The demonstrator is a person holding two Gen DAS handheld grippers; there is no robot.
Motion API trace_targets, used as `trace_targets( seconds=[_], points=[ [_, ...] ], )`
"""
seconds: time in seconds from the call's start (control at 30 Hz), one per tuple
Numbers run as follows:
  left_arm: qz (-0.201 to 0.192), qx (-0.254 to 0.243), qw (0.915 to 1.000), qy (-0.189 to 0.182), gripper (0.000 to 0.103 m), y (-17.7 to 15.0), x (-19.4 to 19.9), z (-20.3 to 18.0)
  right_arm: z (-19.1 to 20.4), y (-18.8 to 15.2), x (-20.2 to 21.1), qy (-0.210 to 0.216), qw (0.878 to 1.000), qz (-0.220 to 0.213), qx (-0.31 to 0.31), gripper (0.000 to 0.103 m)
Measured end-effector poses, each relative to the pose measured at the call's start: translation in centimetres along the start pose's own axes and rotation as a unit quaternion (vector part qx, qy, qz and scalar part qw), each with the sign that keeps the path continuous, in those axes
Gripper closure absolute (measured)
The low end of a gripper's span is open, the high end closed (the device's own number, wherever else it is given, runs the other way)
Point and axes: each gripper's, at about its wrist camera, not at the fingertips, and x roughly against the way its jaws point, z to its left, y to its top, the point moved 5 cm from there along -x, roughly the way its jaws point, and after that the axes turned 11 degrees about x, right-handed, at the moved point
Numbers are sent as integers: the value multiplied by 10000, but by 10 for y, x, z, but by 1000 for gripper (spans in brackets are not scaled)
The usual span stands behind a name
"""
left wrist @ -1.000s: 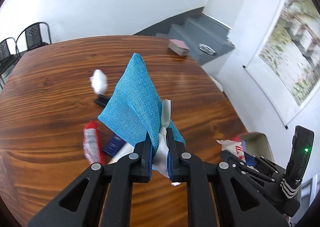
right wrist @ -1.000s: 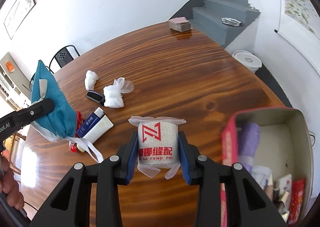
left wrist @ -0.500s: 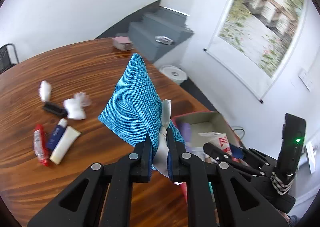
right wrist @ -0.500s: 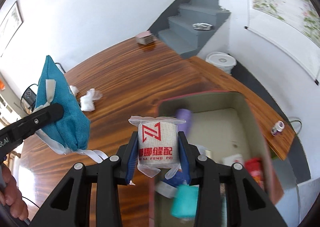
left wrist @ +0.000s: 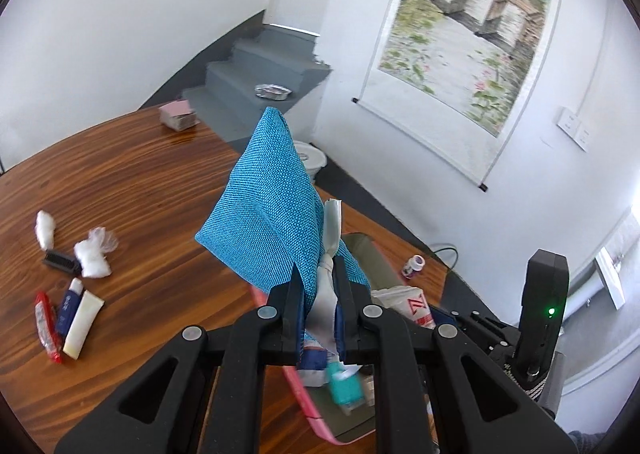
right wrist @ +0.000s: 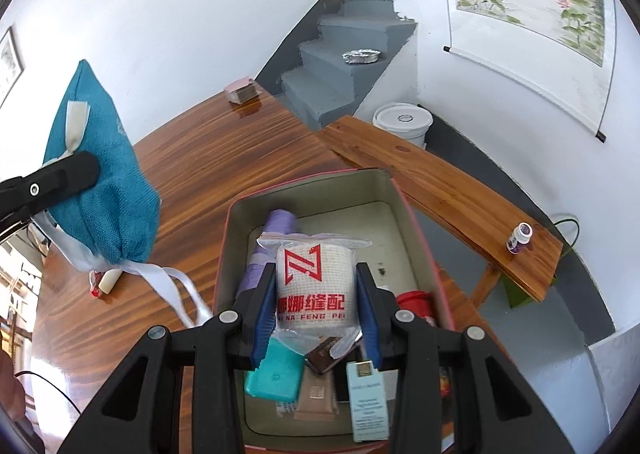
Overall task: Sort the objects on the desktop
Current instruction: 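Open both tools to drop the pouch and roll into the box, then return both tools from the box toward the red packet and tubes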
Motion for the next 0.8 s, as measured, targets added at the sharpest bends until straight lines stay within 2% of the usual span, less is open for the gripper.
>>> trace_targets(
  seconds=[0.13, 0.2, 0.27, 0.37, 0.53, 0.8],
  points=[
    [119, -169, 9996, -205, 90, -2, -10, -20, -11, -3, 7, -68, 9999, -25, -77, 62],
    [292, -267, 9987, -335, 86, -5, -18, -30, -18, -6, 9, -97, 9999, -10, -121, 62],
    [417, -341, 9978, -375, 66, -9, -25, -36, -23, -10, 8, -52, 9998, 48, -199, 60],
    [435, -409, 9977, -327, 50, -15, -30, -39, -28, -16, 3, 34, 9993, 182, -321, 59],
    [481, -207, 9985, -174, 49, -17, -32, -27, -31, -21, 0, 68, 9991, 233, -344, 43],
    [381, 178, 9989, 192, 49, -15, -23, 4, -17, -16, -5, 233, 9993, 228, -199, 39]
  ],
)
